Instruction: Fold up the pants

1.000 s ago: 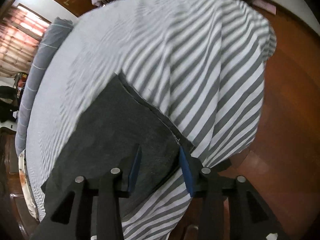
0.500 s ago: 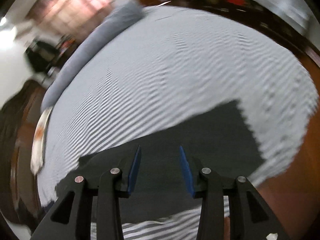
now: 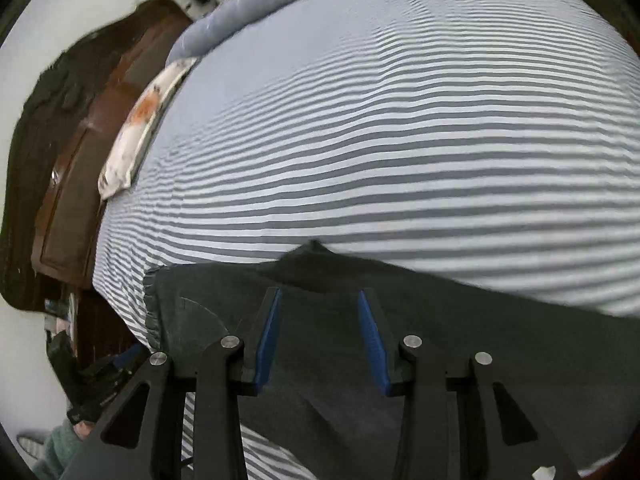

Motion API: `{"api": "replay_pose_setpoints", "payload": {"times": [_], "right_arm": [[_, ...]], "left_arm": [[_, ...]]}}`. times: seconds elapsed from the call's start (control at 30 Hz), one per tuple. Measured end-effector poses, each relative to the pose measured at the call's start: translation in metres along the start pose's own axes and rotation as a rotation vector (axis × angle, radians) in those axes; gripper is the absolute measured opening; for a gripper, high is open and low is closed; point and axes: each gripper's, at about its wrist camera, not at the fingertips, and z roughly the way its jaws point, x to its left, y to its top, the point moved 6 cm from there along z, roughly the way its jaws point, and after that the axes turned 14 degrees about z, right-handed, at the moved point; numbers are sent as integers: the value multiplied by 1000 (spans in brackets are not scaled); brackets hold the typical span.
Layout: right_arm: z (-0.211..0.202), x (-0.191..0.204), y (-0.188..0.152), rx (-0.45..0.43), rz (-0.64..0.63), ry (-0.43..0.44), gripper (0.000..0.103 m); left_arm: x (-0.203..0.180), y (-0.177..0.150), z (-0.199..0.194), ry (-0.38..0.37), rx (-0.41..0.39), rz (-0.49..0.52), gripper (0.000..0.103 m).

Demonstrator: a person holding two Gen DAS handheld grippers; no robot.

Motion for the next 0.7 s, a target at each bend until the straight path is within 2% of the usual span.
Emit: {"api": "replay_pose_setpoints", "payload": {"times": [0.17, 0.3, 0.4, 0.43, 0.53, 0.7], "right_arm": [[38, 15, 13, 64, -62, -50, 38], [65, 12, 15, 126, -105, -84, 40], [82, 11, 12, 156, -129, -78, 42], [86, 11, 8, 173, -135, -66, 40], [88, 13, -9, 208, -195, -39, 16], [85, 13, -37, 251, -236, 15, 15]], "left_arm": [[-18, 41, -5, -57, -96, 52, 32], [-44, 83, 7, -116, -142, 108, 32], [-68, 116, 24, -137, -164, 153, 32], [-72, 125, 28, -146, -170, 156, 32], [-86, 147, 45, -191, -170, 156, 32], [-110, 162, 77, -237, -140, 167, 32]]}}
